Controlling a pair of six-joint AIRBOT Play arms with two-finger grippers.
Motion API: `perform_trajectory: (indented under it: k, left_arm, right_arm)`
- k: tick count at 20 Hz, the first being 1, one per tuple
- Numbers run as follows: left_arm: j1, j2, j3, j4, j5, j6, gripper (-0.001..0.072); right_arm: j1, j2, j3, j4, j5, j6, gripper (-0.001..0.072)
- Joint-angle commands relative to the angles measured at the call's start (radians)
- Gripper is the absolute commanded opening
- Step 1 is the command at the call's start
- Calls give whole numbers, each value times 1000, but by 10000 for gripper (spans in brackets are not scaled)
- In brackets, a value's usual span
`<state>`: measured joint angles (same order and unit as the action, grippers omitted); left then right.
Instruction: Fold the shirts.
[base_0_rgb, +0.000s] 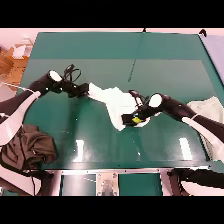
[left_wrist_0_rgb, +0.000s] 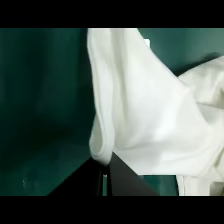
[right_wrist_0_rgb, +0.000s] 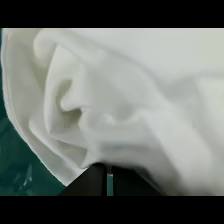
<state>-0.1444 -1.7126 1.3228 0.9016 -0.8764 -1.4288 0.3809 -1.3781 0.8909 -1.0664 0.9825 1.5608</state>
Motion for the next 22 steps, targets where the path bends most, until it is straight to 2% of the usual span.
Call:
perform_trajectory:
  k: [1, 4, 8, 12, 17, 19, 22]
  left_arm:
    - [56, 0, 105, 131, -164, -68, 18]
    - [138, 40, 132, 215, -245, -101, 18]
    - [177, 159, 143, 201, -230, -81, 18]
    - [177, 302, 305, 206, -245, -81, 18]
    - [176, 466, 606, 173, -287, -58, 18]
    - [176, 536, 740, 168, -269, -54, 18]
    - [176, 673, 821, 208, -130, -25, 18]
  right_arm:
    - [-160, 97, -4, -229, 106, 63, 15]
    - [-439, 229, 4, -276, 161, 26, 15]
    - [-672, 291, 87, -178, 172, -79, 15]
    - [-736, 291, 347, -175, 192, -80, 15]
    - [-745, 299, 843, -113, 238, -80, 15]
    - [-746, 315, 1042, -124, 223, -80, 15]
    - [-753, 362, 1229, -172, 171, -52, 16]
